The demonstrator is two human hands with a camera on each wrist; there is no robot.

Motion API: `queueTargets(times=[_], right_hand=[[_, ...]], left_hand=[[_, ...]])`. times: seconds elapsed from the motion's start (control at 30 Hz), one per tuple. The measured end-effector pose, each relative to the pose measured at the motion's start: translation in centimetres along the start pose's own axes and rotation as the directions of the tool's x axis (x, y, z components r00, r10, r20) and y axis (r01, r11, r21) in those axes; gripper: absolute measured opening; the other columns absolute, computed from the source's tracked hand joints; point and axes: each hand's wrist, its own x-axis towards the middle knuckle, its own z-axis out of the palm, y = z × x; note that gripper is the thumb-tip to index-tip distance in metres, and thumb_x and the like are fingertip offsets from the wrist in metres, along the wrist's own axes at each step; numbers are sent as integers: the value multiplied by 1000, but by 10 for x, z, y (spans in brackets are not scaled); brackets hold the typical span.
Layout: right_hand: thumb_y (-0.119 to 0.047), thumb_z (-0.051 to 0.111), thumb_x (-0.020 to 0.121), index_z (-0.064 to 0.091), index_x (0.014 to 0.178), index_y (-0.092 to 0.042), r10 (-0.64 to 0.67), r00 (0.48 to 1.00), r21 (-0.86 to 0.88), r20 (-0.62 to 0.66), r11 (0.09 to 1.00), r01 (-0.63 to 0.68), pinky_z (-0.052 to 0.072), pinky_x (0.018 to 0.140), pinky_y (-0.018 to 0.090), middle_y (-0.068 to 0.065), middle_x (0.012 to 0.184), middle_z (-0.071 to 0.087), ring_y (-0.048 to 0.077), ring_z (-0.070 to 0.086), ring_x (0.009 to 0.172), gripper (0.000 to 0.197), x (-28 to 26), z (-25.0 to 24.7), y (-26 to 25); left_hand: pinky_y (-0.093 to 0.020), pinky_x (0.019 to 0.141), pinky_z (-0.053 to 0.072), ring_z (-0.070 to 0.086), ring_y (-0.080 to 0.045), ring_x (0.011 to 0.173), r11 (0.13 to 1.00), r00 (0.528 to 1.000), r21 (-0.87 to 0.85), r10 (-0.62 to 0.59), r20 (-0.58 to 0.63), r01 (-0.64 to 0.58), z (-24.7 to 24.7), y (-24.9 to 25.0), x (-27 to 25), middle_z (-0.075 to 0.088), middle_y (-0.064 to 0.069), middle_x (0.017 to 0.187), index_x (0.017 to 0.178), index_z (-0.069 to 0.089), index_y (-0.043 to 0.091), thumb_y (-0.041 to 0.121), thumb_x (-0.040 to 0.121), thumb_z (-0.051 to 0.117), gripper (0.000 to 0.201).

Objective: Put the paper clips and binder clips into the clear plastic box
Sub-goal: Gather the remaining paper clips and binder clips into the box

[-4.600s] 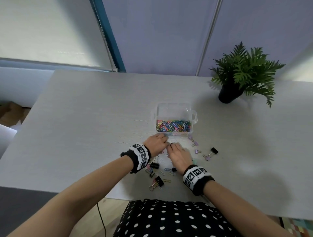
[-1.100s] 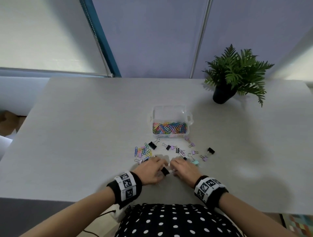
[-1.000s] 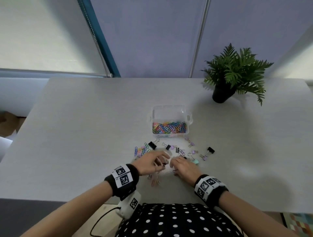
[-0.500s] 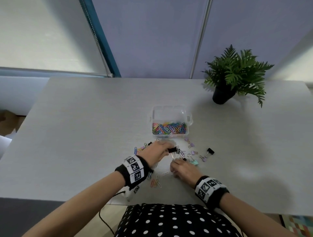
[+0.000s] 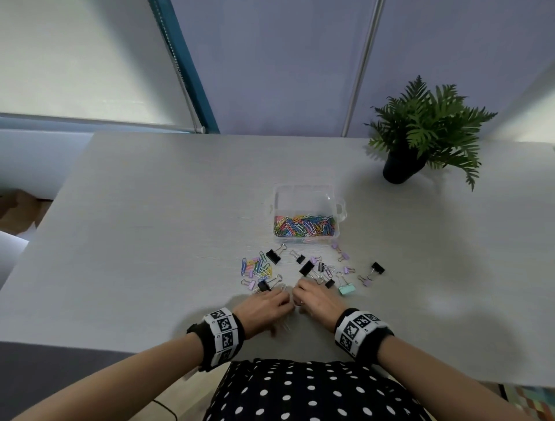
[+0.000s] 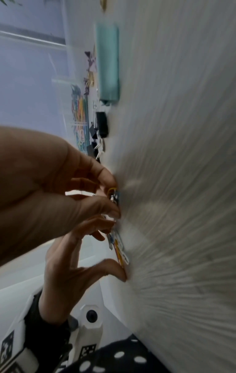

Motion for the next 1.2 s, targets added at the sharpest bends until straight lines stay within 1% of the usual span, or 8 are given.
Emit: queueTargets(times=[0.33, 0.4, 0.47, 0.6, 0.83, 0.97, 1.1, 1.2], right_hand=[[-10, 44, 91, 51, 107, -4, -27, 1000, -116, -6, 993, 26, 12, 53, 28, 15, 112, 52, 26, 47, 106, 19, -9, -9, -7], [-8, 47, 89, 52, 109, -3, -64, 998, -119, -1, 991, 64, 20, 59, 26, 16, 111, 55, 26, 49, 106, 21, -9, -8, -4], [-8, 56, 83, 55, 107, -4, -100, 995, -85, -30, 992, 97, 34, 65, 32, 15, 104, 60, 26, 55, 100, 24, -10, -8, -2], [-8, 65, 72, 56, 91, -9, -89, 995, -32, -49, 996, 87, 46, 60, 30, 10, 85, 61, 26, 60, 82, 21, -7, 2, 7], [-14, 56, 83, 55, 95, -11, 66, 997, 97, -26, 993, -63, 39, 76, 35, 6, 108, 55, 23, 52, 99, 13, -11, -4, 20], [-13, 59, 83, 57, 91, -8, 85, 996, 169, -10, 982, -82, 39, 78, 31, 6, 104, 57, 22, 54, 96, 10, -7, -8, 29], [-10, 60, 81, 57, 87, -9, 87, 993, 234, -78, 970, -67, 44, 77, 36, 4, 97, 58, 19, 54, 89, 7, -5, -17, 32], [-6, 62, 80, 58, 81, -10, 119, 978, 336, -170, 940, -56, 42, 70, 24, -6, 79, 53, 8, 50, 70, 6, 2, -34, 34]], left_hand=[[-17, 49, 45, 60, -8, 65, 999, 1000, 40, 10, -18, -9, -2, -10, 9, 59, 10, 69, 75, 60, 26, 31, 56, 80, 28], [-17, 47, 48, 61, -11, 65, 1000, 1000, 13, -20, -11, 20, -2, -11, 10, 59, 7, 69, 78, 60, 24, 24, 68, 62, 10], [-25, 55, 53, 62, -22, 72, 996, 998, -77, -40, 40, 43, -4, -10, 14, 61, -4, 79, 90, 61, 16, 14, 78, 47, 19], [-42, 75, 48, 57, -33, 92, 983, 984, -174, -28, 177, 60, -18, -5, 17, 53, -23, 101, 111, 54, 4, 2, 88, 45, 25], [-43, 73, 50, 56, -32, 93, 967, 987, -247, -17, 159, 57, -27, -12, 21, 56, -19, 98, 95, 59, 3, 9, 87, 54, 11], [-43, 68, 52, 57, -34, 92, 985, 982, -167, 76, 171, -47, -19, -5, 20, 57, -20, 96, 95, 55, 1, 6, 84, 57, 12], [-28, 54, 54, 62, -23, 75, 987, 983, -99, 137, 124, -126, -2, -6, 20, 60, -5, 83, 95, 47, 16, 12, 61, 77, 45], [-18, 52, 48, 60, -11, 72, 983, 982, 25, 178, 69, -180, -6, -3, 21, 60, 6, 80, 82, 55, 26, 22, 59, 76, 31]])
